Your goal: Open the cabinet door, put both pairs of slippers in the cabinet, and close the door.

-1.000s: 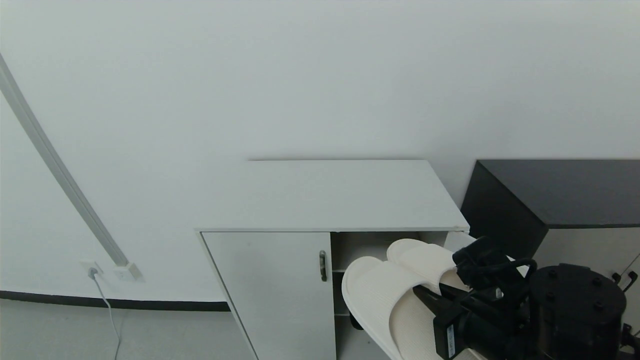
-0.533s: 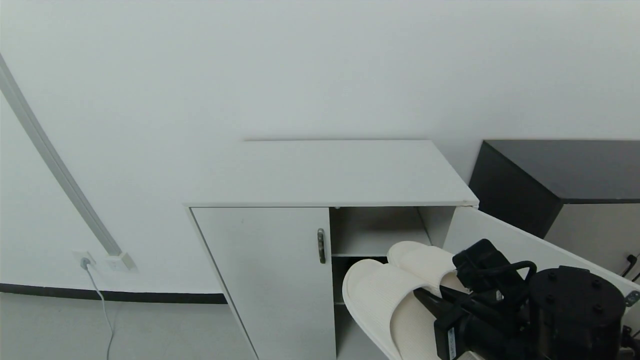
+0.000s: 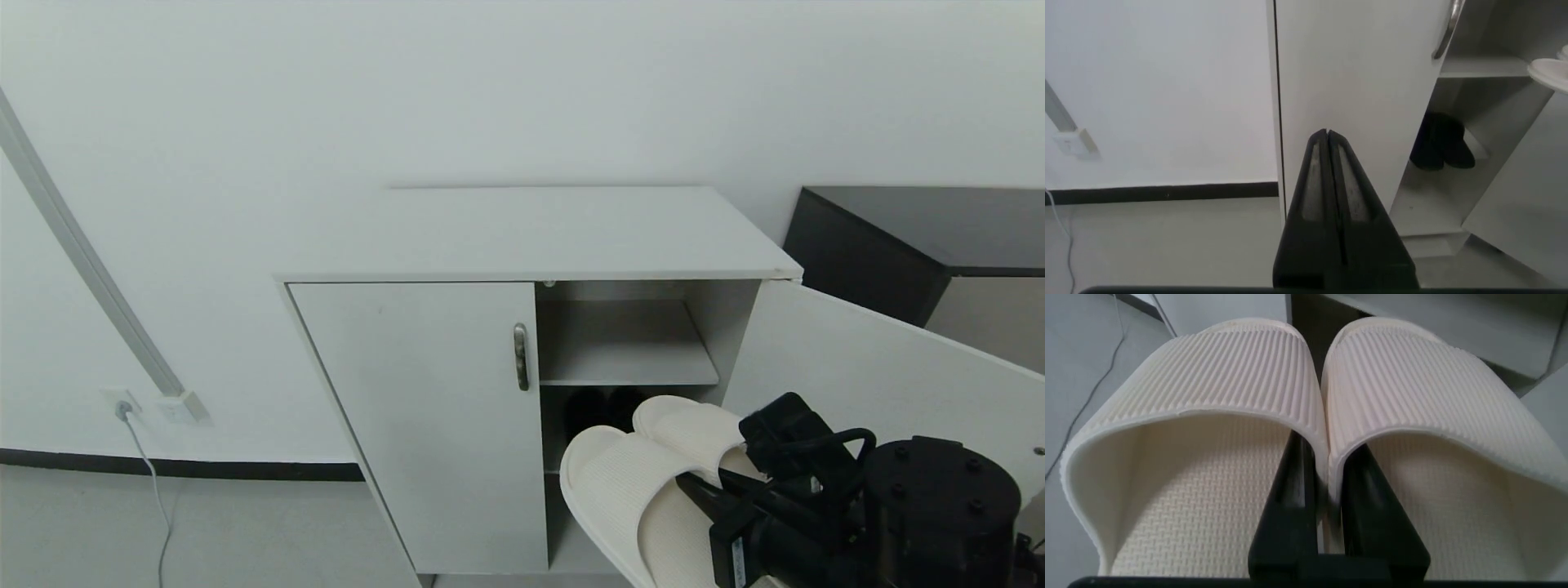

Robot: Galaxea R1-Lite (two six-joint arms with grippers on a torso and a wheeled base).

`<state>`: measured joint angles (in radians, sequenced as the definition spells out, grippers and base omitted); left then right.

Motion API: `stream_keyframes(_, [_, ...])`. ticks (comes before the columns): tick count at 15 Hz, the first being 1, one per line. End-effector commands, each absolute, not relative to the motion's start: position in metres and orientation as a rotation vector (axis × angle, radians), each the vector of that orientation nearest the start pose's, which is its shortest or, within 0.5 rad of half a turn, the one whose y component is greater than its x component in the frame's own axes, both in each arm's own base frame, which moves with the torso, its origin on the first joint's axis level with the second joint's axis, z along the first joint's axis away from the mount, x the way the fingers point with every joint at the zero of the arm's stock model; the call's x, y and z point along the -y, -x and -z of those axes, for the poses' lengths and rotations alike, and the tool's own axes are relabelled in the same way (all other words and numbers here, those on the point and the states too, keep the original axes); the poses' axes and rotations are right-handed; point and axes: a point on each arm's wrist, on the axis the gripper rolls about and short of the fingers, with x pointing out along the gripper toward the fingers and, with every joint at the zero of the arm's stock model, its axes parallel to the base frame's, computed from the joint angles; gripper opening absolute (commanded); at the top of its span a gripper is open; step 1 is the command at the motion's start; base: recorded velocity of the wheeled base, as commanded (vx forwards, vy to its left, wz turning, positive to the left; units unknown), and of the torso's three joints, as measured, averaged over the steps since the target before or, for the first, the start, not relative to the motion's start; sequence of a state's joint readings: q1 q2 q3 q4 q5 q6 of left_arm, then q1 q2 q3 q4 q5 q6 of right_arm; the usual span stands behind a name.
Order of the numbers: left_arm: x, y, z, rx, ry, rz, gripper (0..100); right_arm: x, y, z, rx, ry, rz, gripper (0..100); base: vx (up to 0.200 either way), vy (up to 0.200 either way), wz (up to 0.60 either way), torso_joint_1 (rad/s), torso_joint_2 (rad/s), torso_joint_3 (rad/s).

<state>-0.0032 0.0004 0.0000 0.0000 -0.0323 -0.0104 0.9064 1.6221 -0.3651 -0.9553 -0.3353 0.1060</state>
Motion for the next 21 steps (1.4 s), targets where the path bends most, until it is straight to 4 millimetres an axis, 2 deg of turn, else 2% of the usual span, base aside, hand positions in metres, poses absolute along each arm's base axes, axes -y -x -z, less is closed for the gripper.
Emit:
stream_keyframes(1, [0.0007, 0.0227, -0.0755, -0.002, 0.011, 0.035, 0, -0.1829, -0.1526, -0.1261, -0.280, 0.077, -0.552, 0, 0.000, 0.000, 0.00, -0.163, 0.48, 0.315])
stream_keyframes(9, [0.0007, 0.0228, -0.0755, 0.000, 0.011, 0.035, 0, -0.1829, -0.1522, -0.1258, -0.281, 0.078, -0.553, 0, 0.000, 0.000, 0.00, -0.130, 0.46, 0.340])
stream_keyframes(15, [0.0007, 0.0228, -0.0755, 0.000, 0.012, 0.035, 0, -0.1829, -0.1526, -0.1261, -0.280, 0.075, -0.551, 0, 0.000, 0.000, 0.00, -0.045, 0.42, 0.380])
stream_keyframes(21, [0.0007, 0.0227, -0.0755, -0.002, 0.008, 0.035, 0, -0.1877, -0.1566, -0.1264, -0.272, 0.062, -0.544, 0, 0.000, 0.000, 0.00, 0.001, 0.06, 0.053])
